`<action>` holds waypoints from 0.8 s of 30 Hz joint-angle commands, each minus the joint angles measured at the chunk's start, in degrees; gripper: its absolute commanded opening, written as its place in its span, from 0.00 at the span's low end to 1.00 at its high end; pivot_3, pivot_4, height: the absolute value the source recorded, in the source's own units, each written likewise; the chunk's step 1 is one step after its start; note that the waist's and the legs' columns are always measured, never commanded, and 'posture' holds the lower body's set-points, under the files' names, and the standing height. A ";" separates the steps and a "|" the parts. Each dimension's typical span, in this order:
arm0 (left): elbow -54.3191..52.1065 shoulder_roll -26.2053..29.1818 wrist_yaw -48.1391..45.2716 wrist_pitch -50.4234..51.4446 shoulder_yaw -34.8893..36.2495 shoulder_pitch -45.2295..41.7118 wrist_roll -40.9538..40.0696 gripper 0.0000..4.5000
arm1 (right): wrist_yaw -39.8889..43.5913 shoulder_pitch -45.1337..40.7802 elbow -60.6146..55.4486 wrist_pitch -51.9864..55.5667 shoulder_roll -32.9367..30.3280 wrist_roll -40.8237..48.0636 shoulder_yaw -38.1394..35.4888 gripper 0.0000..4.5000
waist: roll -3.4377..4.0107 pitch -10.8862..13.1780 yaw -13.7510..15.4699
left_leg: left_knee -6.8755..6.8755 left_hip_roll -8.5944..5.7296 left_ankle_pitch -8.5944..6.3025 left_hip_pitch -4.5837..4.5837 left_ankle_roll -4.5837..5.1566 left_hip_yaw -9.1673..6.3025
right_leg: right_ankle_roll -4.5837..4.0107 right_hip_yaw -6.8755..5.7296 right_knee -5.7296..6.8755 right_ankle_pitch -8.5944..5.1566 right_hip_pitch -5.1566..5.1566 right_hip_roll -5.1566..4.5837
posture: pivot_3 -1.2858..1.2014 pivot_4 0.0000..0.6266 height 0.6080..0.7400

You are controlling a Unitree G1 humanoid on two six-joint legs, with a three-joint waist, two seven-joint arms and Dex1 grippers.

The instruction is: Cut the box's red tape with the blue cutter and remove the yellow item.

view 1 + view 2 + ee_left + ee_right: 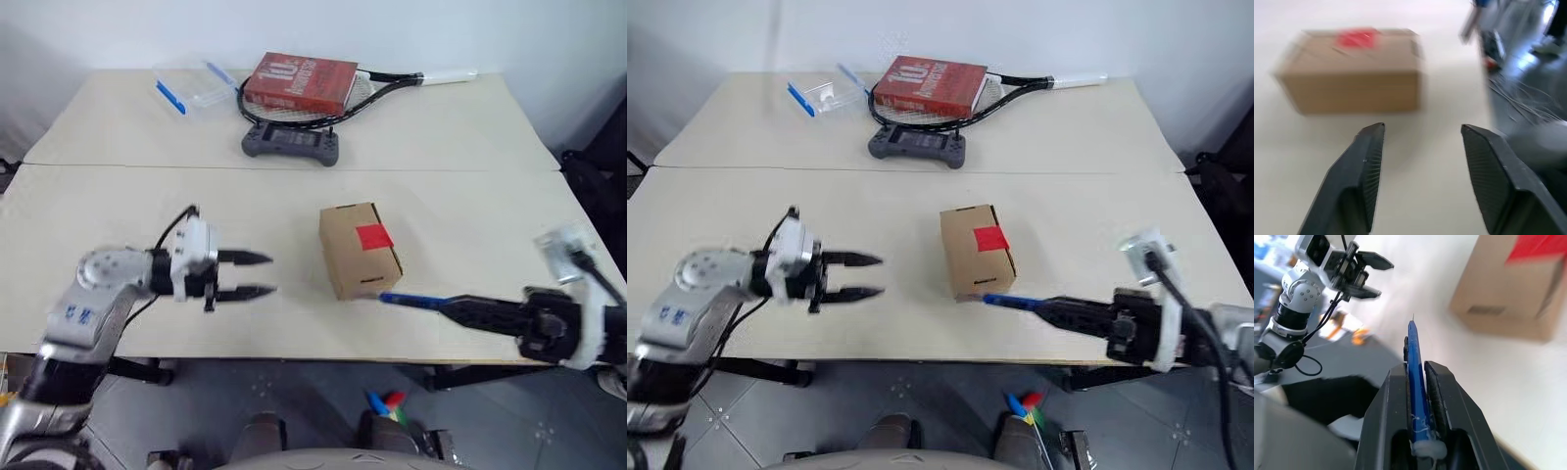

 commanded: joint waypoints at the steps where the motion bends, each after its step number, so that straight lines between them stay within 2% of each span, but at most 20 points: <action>1: 7.96 -4.59 -1.61 -5.17 -3.98 -6.82 4.99 0.26 | -1.93 -2.68 1.88 -2.98 -2.32 -0.34 -2.39 0.04 | -0.04 0.02 -0.29 | -0.02 0.00 -0.01 -0.01 0.00 0.01 | 0.00 -0.01 -0.01 0.00 -0.01 0.01 | 0.52 0.24 1.00; 5: 16.54 -11.24 -1.07 -9.13 -7.04 -14.67 9.48 0.00 | -7.84 -10.60 4.45 -7.59 -6.92 -0.05 4.52 0.04 | -0.05 0.04 -1.08 | -0.07 0.00 -0.01 -0.03 -0.01 0.05 | 0.03 0.00 -0.05 0.02 -0.07 0.02 | 0.52 0.24 1.00; 10: 22.72 -17.73 4.90 -11.27 -7.80 -19.48 14.55 0.00 | -18.97 -24.96 5.48 -10.83 -10.52 0.37 20.69 0.04 | -0.11 0.08 -1.68 | -0.09 0.00 -0.01 -0.10 0.00 0.06 | 0.09 -0.02 -0.18 0.05 -0.08 0.01 | 0.52 0.24 1.00; 15: 22.89 -19.26 6.34 -10.99 -8.29 -19.72 16.86 0.00 | -28.05 -40.29 8.68 -8.13 -8.06 1.61 33.83 0.04 | -0.19 0.12 -2.34 | -0.10 0.01 -0.02 -0.30 0.01 0.04 | 0.14 -0.10 -0.33 0.07 -0.19 0.00 | 0.52 0.24 1.00; 20: 22.23 -20.40 9.81 -9.82 -9.20 -19.46 20.34 0.00 | -35.64 -49.76 12.33 -4.47 -5.74 1.52 41.27 0.04 | -0.19 0.13 -1.98 | -0.09 0.01 -0.02 -0.41 0.01 0.02 | 0.18 -0.15 -0.41 0.10 -0.22 0.00 | 0.52 0.24 1.00; 24: 22.14 -21.39 11.39 -8.82 -9.32 -19.31 21.58 0.00 | -37.89 -53.23 14.54 -2.71 -3.01 1.61 43.27 0.04 | -0.19 0.13 -1.82 | -0.04 0.00 -0.05 -0.48 0.06 0.01 | 0.23 -0.17 -0.46 0.15 -0.22 -0.01 | 0.52 0.24 1.00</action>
